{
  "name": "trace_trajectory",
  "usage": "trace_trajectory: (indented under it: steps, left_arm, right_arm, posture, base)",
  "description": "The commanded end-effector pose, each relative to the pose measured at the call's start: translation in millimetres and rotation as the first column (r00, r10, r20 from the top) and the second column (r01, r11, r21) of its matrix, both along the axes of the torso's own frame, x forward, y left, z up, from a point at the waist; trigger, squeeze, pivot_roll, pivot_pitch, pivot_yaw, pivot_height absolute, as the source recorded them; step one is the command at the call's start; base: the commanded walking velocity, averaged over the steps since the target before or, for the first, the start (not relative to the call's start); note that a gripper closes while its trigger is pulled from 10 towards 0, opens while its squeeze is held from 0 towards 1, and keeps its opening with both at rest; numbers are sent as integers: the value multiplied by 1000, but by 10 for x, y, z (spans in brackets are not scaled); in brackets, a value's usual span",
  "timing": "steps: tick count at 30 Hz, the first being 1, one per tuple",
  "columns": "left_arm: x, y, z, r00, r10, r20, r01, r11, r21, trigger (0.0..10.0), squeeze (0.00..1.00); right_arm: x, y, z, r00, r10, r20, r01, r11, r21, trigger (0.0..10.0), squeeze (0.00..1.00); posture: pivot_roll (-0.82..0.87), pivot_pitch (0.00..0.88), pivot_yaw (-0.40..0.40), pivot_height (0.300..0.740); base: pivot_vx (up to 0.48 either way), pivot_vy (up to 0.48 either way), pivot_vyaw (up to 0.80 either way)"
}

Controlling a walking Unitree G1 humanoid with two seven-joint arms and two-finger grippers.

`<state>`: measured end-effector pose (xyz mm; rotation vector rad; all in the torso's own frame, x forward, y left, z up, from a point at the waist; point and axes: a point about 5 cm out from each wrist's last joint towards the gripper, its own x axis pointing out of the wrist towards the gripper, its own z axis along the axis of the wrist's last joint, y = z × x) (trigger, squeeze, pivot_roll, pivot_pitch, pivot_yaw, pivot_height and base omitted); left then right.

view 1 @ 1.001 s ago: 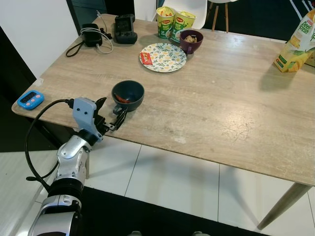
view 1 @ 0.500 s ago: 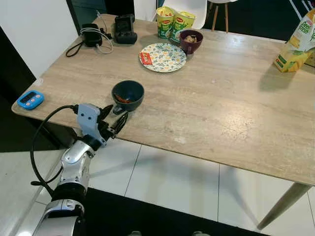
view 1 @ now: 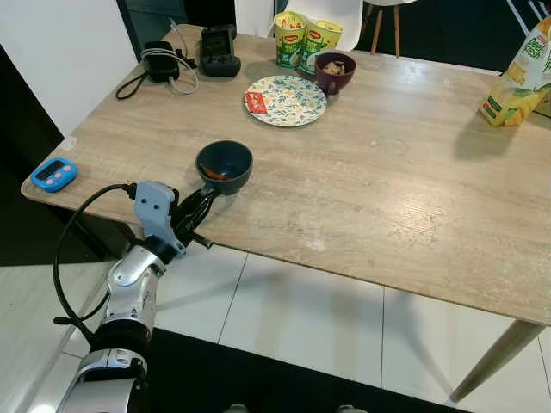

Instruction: Restocking fridge

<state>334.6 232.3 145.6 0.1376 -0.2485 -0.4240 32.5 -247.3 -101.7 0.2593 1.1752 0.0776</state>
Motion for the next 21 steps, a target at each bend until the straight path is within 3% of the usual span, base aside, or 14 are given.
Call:
trace_trajectory:
  steps: [1,11,14,15,16,21]
  left_arm:
    - [0,25,2,1000,5,-4,-5,1000,-1,0,0]
    - [6,9,61,999,12,30,-12,1000,-5,0,0]
    - [18,-111,115,998,-34,53,35,999,-6,0,0]
    - [16,-201,138,995,-75,65,74,997,16,3451,0]
    - [10,-297,163,990,-118,79,116,993,38,10000,0]
    - [2,-429,199,980,-171,103,164,984,72,10000,0]
  right_arm:
    - [-70,8,-12,1000,-5,-25,5,1000,2,10000,0]
    - [17,29,-18,1000,-4,-16,4,1000,-1,10000,0]
    - [111,64,-24,1000,-2,-3,2,1000,1,10000,0]
    - [162,83,-27,1000,1,3,-1,1000,2,10000,0]
    - [217,101,-28,1000,3,9,-3,1000,1,10000,0]
    - [311,122,-28,1000,0,18,0,1000,-1,10000,0]
  posture:
    - [-52,191,-73,740]
    - [-43,157,-69,740]
    - [-31,128,-71,740]
    - [-25,114,-70,740]
    - [-17,96,-68,740]
    - [-6,59,-68,740]
  base:
    - [0,0,0]
    - [0,0,0]
    - [0,0,0]
    - [0,0,0]
    - [0,0,0]
    - [0,0,0]
